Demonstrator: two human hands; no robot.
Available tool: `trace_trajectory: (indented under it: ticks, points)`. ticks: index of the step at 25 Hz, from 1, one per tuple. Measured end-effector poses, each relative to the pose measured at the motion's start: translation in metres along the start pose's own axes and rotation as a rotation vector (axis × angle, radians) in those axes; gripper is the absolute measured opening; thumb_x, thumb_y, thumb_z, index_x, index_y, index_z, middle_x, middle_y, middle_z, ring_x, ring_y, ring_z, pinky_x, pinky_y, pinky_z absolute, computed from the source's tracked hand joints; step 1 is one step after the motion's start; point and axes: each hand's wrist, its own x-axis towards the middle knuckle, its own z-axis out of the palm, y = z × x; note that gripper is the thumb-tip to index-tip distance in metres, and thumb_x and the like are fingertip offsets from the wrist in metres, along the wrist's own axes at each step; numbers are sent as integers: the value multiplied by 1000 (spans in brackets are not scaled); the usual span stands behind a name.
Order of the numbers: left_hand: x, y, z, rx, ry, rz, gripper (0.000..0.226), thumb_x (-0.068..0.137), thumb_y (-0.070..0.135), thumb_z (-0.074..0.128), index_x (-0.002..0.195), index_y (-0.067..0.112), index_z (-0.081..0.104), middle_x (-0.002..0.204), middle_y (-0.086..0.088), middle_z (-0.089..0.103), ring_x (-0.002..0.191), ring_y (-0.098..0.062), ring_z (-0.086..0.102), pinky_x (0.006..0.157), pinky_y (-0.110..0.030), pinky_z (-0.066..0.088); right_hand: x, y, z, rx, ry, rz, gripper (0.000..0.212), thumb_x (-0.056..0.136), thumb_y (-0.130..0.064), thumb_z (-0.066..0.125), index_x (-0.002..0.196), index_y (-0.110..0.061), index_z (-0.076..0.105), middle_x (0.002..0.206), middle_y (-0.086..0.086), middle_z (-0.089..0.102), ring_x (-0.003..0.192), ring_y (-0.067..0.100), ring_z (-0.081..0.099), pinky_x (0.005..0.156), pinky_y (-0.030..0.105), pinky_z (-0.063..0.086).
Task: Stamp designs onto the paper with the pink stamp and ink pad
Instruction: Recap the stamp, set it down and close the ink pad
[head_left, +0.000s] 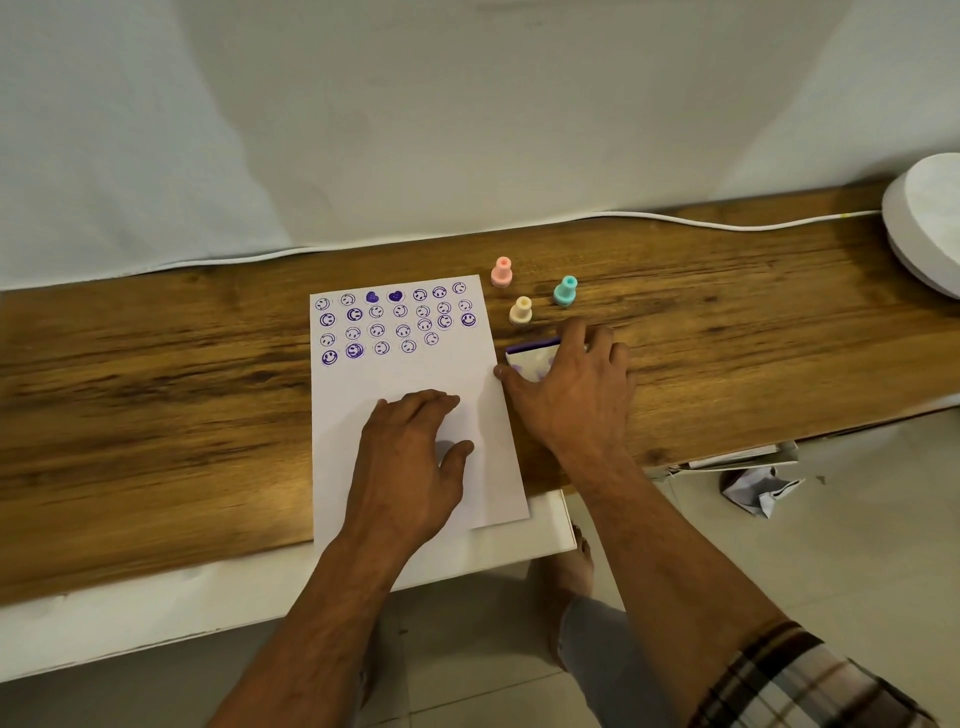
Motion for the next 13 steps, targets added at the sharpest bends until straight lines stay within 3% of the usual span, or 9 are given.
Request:
trace_trajectory:
  ticks: [7,13]
  points:
    - [0,1,1,3,2,0,54,88,41,73,138,23,60,147,-1,59,135,-26,53,119,-42,31,2,3,-1,-33,-58,-53,80,84,-82,56,146,-32,47,157,11,41,142,35,38,112,52,39]
    - [0,15,7,-91,-40,-44,65,85,42,77,144,28,52,149,2,56,128,-21,58,109,-36,42,-5,1,-18,173,-169,2,76,72,-71,80,134,-32,59,146,9,49,136,32,42,108,52,46]
